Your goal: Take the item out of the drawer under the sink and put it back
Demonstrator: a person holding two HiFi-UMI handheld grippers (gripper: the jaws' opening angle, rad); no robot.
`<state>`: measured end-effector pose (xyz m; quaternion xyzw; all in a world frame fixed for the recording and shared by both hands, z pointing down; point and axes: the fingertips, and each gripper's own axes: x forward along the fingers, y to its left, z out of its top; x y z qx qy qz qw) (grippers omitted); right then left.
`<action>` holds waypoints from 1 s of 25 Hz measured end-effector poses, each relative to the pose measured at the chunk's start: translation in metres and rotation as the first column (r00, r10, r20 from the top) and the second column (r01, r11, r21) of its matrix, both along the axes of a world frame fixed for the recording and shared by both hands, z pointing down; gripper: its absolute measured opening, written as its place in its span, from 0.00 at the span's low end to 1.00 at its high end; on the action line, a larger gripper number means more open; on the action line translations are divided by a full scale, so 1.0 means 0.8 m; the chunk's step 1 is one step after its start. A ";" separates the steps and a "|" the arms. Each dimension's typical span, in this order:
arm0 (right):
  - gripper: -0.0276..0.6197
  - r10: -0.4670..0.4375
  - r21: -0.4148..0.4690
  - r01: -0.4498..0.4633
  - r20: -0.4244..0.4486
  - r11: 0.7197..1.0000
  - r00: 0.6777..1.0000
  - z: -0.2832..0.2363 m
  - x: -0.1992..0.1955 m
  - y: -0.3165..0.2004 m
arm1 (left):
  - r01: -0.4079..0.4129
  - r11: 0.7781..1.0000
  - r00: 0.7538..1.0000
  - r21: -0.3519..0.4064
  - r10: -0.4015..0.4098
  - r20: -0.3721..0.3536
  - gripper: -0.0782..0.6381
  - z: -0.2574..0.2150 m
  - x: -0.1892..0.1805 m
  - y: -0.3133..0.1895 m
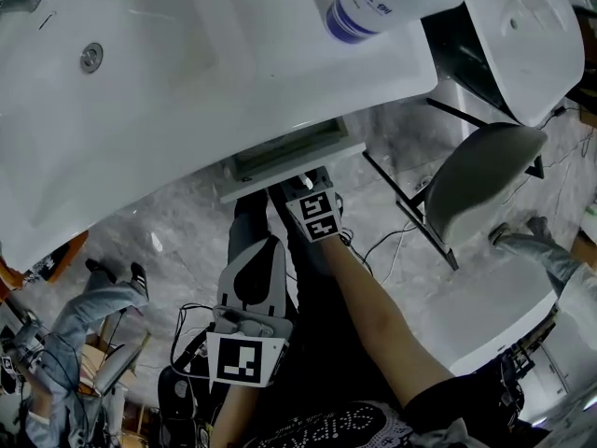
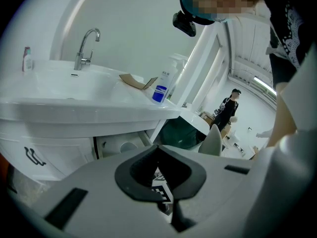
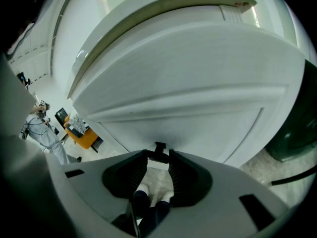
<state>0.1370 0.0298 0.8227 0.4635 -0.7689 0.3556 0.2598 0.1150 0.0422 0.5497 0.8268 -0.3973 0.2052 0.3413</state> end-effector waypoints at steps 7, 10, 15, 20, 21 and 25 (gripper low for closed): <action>0.24 -0.001 -0.008 0.001 -0.002 1.000 1.000 -0.005 0.014 0.032 | 0.020 1.000 1.000 0.009 -0.020 -0.001 0.11 -0.002 0.001 0.002; 0.07 -0.026 -0.072 0.024 -0.036 0.997 0.999 0.008 0.032 0.070 | 0.026 1.000 1.000 0.017 -0.026 -0.005 0.11 -0.005 0.003 0.001; 0.07 -0.097 -0.096 0.096 -0.010 0.991 0.995 0.001 0.040 0.092 | 0.022 0.998 1.000 0.062 -0.022 -0.004 0.11 -0.019 0.005 -0.012; 0.07 -0.086 -0.024 0.086 0.022 0.996 0.996 -0.057 0.051 0.065 | 0.000 0.993 1.000 0.121 -0.002 0.011 0.11 -0.039 -0.001 -0.021; 0.07 -0.081 -0.009 0.082 0.027 0.997 0.996 -0.067 0.053 0.060 | -0.001 0.992 1.000 0.130 0.000 0.012 0.11 -0.042 -0.003 -0.023; 0.07 -0.074 0.027 0.073 0.039 0.997 0.997 -0.108 0.058 0.046 | 0.016 0.989 1.000 0.148 -0.017 0.005 0.11 -0.056 -0.013 -0.031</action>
